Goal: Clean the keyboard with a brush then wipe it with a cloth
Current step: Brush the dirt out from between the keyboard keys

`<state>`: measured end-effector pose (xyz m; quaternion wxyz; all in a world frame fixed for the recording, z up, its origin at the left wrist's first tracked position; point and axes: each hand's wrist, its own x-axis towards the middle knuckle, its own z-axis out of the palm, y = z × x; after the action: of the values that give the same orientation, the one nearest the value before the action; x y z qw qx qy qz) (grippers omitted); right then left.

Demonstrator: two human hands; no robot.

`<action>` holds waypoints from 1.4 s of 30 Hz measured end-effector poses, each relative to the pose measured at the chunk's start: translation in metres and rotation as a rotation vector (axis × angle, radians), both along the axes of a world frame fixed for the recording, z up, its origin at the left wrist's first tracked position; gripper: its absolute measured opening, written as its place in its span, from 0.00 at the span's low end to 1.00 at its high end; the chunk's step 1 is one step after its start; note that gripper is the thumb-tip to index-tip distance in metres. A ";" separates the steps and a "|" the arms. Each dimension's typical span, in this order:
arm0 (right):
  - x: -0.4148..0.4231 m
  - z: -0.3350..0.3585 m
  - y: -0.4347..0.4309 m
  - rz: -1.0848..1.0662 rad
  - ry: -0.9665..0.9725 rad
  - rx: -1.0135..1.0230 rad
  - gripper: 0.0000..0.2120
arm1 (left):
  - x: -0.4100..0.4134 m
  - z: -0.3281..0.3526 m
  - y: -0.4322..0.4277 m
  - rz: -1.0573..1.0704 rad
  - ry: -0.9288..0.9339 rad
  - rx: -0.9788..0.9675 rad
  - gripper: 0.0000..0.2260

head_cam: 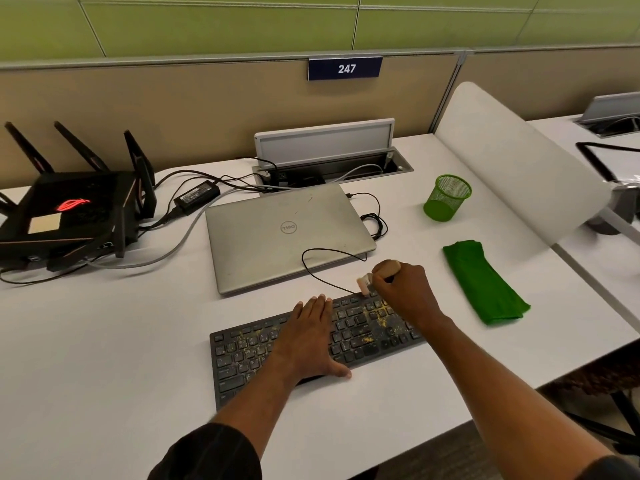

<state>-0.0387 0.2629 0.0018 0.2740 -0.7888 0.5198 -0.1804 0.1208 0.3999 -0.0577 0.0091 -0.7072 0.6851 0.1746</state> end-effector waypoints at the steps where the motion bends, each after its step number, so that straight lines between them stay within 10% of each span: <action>1: 0.000 -0.001 0.001 0.010 0.010 -0.004 0.06 | 0.001 0.000 0.001 0.001 0.000 -0.002 0.61; 42: 0.026 -0.004 0.016 0.096 0.043 0.036 0.08 | 0.004 0.001 0.007 0.005 -0.013 -0.012 0.61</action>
<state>-0.0124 0.2785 -0.0023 0.2850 -0.8114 0.4905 -0.1406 0.1252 0.4064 -0.0567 0.0088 -0.7101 0.6842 0.1659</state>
